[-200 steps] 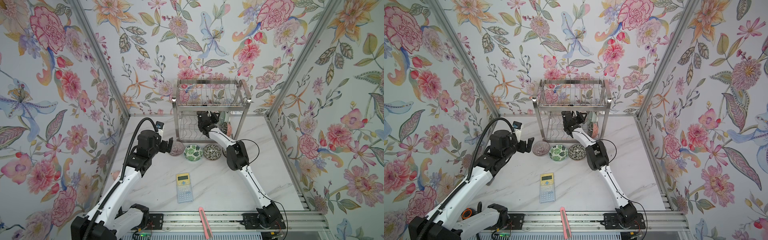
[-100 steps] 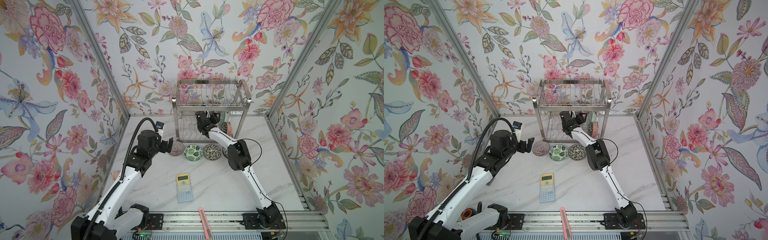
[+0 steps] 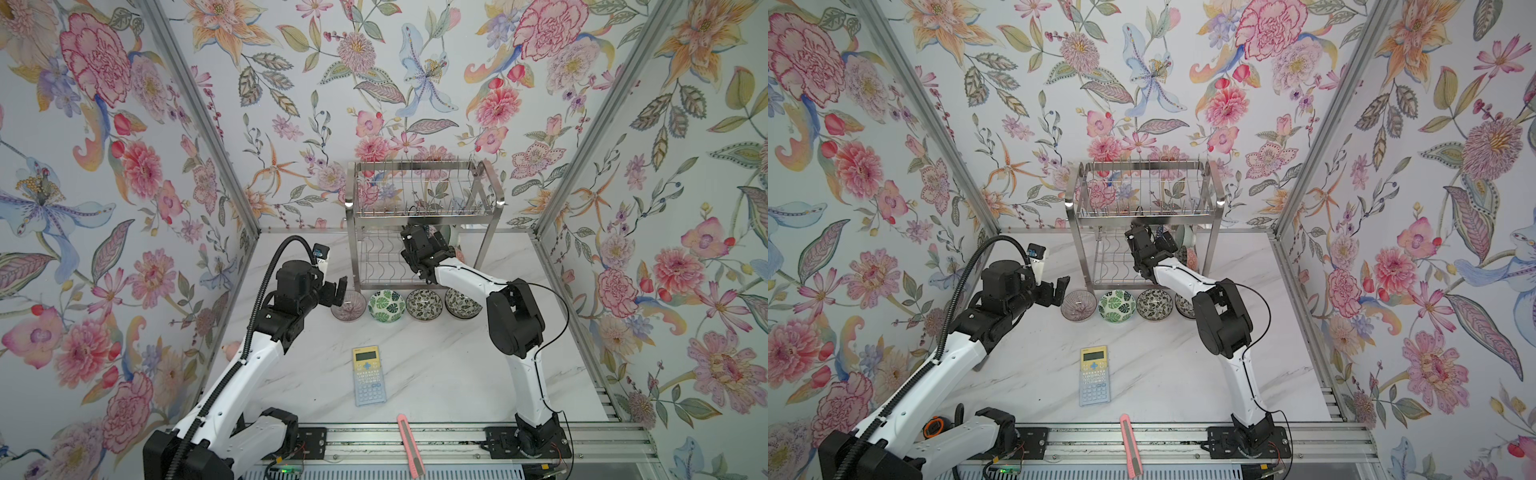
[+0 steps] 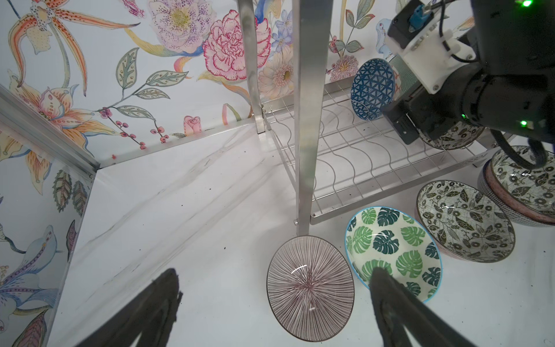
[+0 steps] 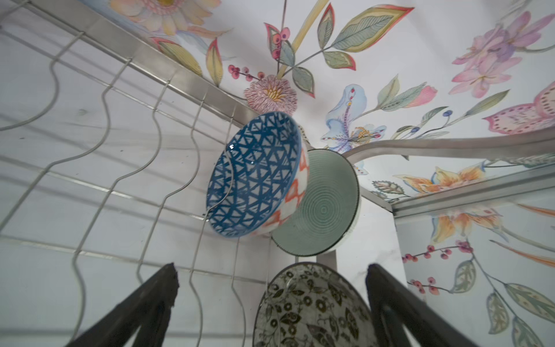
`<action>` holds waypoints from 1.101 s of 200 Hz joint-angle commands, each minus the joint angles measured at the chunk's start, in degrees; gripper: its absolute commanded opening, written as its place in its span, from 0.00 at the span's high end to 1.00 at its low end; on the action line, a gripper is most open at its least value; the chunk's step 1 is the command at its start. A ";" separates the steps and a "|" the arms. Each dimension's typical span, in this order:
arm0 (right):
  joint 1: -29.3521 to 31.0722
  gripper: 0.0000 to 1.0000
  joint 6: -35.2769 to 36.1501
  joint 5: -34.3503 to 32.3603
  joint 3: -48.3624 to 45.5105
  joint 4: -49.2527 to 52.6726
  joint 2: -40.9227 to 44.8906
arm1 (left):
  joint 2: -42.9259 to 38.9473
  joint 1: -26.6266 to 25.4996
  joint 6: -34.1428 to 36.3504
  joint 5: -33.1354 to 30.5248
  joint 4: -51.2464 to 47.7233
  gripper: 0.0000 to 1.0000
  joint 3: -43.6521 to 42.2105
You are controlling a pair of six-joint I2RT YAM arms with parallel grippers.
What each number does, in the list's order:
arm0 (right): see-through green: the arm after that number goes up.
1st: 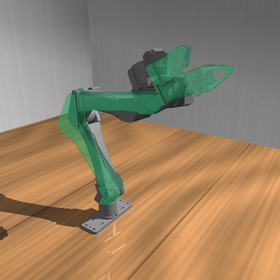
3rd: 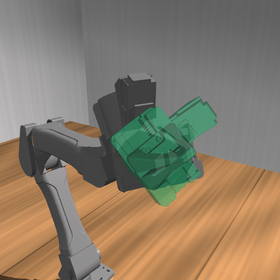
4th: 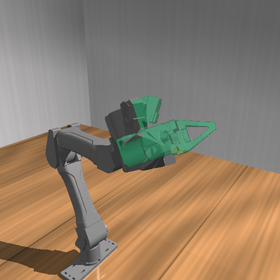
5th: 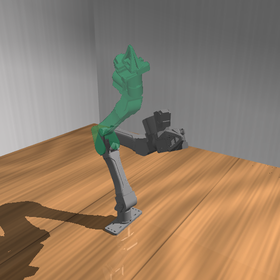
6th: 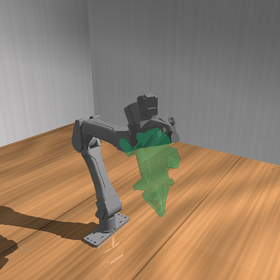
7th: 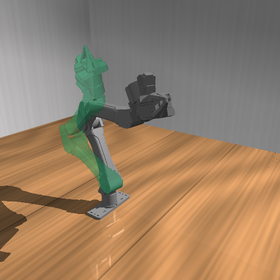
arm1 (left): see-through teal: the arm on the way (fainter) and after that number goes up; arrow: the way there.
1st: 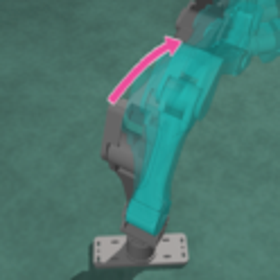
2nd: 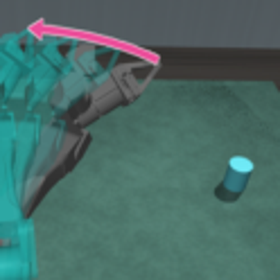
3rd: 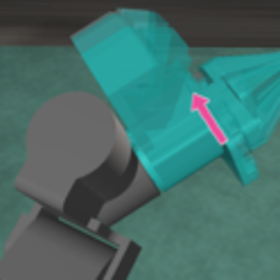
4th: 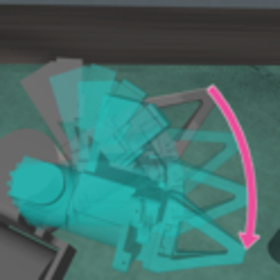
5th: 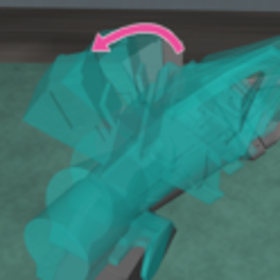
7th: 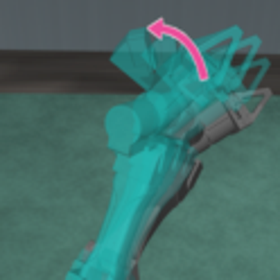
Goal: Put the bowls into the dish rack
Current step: 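Withdraw the right gripper from the rack toward the table bowls, then move the left gripper onto the rim of the dark leaf-patterned bowl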
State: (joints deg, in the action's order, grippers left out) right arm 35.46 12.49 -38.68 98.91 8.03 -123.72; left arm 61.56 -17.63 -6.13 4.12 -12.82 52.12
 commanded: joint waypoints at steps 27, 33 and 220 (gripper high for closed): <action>1.01 0.01 -3.26 8.82 -9.61 -3.28 9.95 | 1.24 0.39 1.29 -0.50 0.32 0.01 -0.80; 1.09 0.01 -3.26 9.55 -11.20 -3.27 11.40 | 1.33 0.56 1.30 -0.54 0.37 0.01 -0.81; -11.30 0.01 -14.86 22.24 -33.02 23.20 59.89 | 18.25 -22.64 -9.02 -11.13 3.98 0.01 10.33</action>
State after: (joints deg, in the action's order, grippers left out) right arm 24.32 -1.19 -14.81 63.33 22.52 -68.55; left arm 75.11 -37.30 -11.49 -5.28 -14.06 60.90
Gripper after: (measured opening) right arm 0.992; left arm 0.994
